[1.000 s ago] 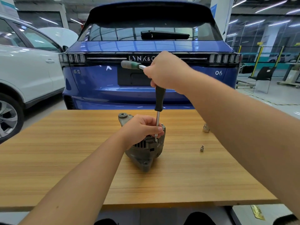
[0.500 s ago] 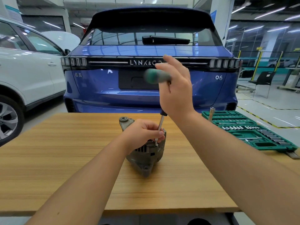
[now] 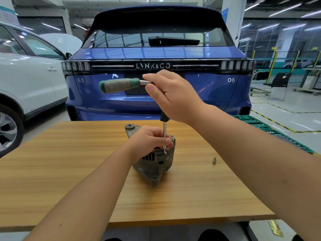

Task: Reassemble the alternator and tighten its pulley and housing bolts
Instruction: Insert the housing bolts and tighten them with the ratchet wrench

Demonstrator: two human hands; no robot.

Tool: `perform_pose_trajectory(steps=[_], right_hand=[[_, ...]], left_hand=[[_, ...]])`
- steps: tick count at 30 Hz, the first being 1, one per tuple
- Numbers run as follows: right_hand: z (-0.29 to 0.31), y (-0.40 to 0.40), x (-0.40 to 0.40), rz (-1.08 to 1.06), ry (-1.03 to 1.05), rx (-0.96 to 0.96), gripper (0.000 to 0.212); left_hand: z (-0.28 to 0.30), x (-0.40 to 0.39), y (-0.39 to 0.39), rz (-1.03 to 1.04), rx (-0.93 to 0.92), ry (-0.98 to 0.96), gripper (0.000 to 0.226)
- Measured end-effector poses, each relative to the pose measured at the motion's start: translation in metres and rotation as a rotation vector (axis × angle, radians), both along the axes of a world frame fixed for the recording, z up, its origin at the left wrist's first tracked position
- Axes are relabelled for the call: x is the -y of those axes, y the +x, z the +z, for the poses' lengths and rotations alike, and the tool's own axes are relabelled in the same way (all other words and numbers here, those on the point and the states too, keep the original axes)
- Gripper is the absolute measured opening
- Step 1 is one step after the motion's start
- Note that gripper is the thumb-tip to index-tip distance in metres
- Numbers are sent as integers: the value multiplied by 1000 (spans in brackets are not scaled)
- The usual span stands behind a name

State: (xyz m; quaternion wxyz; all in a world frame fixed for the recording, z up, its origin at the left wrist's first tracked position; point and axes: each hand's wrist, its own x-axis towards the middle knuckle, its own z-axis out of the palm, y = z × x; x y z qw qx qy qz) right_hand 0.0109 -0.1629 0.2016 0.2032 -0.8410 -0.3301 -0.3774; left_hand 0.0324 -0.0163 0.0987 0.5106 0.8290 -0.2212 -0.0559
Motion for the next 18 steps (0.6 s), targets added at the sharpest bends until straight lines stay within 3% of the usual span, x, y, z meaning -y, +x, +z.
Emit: perform_pose_trajectory(steps=[7,10,13,16,18], right_hand=[[17,-4,2,-33,-108,-9,32],[31,-5,1,-113,-160,-75,43],[47,-8,-5,-219,-108,-335,40],[55,-11,-8,-101,303,-814,20],[55,-13,-6,39,567,-1048,17]], left_hand=[[1,1,-1,9,0,10,7],[2,1,-2,15,3,19,7],[1,2,-3,13,7,21,7],[1,1,-3,17,11,28,7],[1,1,-4,17,11,35,7]])
